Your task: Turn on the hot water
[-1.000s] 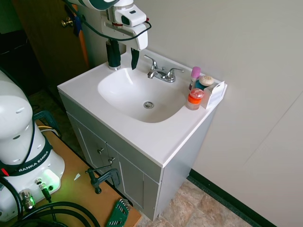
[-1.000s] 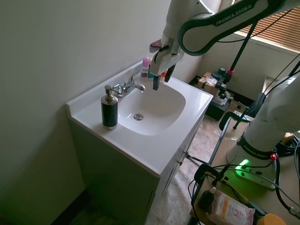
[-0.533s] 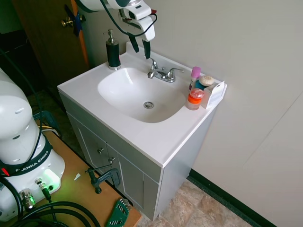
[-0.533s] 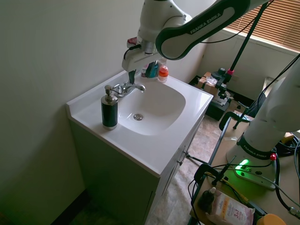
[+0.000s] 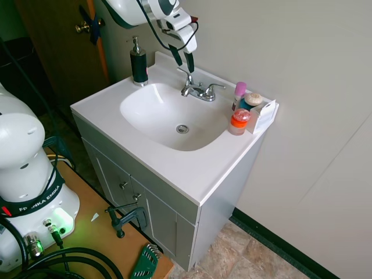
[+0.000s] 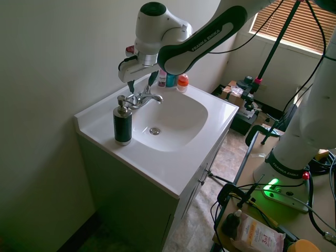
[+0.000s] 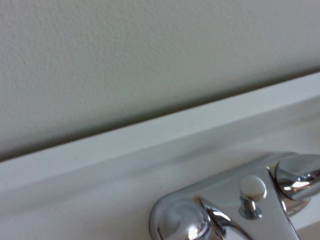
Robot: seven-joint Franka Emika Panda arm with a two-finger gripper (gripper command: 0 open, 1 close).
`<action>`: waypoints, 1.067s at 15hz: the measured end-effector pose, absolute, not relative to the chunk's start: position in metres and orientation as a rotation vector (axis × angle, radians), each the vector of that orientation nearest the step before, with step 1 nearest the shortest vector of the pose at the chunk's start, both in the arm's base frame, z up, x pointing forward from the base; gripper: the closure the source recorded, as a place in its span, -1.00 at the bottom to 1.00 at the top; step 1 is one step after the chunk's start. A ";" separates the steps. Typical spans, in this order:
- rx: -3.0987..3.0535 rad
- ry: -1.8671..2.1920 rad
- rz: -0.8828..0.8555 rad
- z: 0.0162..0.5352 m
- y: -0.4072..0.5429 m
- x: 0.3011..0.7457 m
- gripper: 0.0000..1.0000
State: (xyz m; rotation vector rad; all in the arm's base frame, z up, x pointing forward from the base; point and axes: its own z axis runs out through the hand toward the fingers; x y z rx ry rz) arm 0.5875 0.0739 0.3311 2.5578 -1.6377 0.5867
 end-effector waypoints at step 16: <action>2.506 -1.680 0.502 0.300 0.046 0.554 -1.00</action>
